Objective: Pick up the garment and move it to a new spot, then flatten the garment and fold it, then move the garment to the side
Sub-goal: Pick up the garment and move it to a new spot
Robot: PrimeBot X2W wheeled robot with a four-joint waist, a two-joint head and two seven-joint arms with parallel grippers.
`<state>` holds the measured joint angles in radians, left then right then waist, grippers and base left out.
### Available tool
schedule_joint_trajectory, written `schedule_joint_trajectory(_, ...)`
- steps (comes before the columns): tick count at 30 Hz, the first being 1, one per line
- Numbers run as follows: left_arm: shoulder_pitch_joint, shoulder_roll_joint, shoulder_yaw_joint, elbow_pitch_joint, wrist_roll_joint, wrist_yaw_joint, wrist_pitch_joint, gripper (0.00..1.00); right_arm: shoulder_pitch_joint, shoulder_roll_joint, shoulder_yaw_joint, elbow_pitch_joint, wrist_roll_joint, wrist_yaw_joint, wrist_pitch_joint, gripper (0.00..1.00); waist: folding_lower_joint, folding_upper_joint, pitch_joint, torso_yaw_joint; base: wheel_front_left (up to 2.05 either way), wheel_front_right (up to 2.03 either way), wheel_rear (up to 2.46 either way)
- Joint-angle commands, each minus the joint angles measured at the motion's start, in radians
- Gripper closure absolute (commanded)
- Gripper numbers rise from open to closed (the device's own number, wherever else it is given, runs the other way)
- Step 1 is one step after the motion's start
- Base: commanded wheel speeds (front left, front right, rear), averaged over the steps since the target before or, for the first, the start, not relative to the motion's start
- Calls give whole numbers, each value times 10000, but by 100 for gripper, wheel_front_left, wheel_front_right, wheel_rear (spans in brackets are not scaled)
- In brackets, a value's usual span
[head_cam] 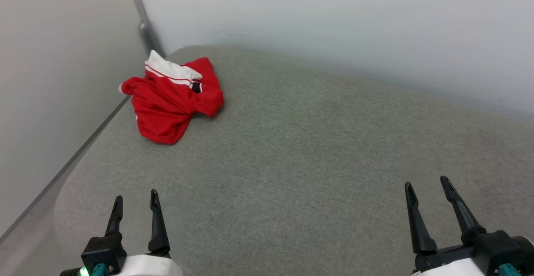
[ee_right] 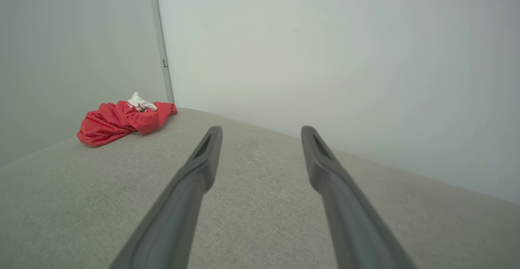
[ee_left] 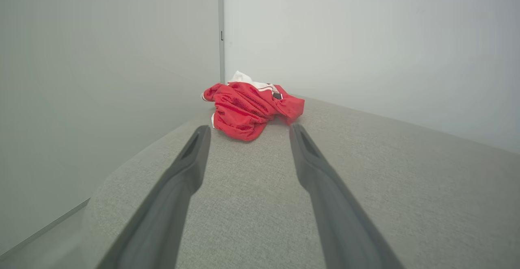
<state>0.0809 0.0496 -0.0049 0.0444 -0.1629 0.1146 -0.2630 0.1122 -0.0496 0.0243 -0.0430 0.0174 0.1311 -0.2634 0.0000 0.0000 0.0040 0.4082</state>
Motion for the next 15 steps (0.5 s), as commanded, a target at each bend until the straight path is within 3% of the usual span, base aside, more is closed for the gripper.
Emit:
schedule_joint_trajectory(1, 108, 15, 20, -32, -16, 35, -28, 0, 72, -11, -3, -50, -52, -7, -23, 0, 0, 0, 38, 435, 0, 0, 0)
schedule_joint_trajectory(15, 197, 13, 74, -371, -290, 461, -28, 0, -215, -12, 215, -48, -393, -7, -21, 0, 0, 0, 368, 900, 0, 0, 0)
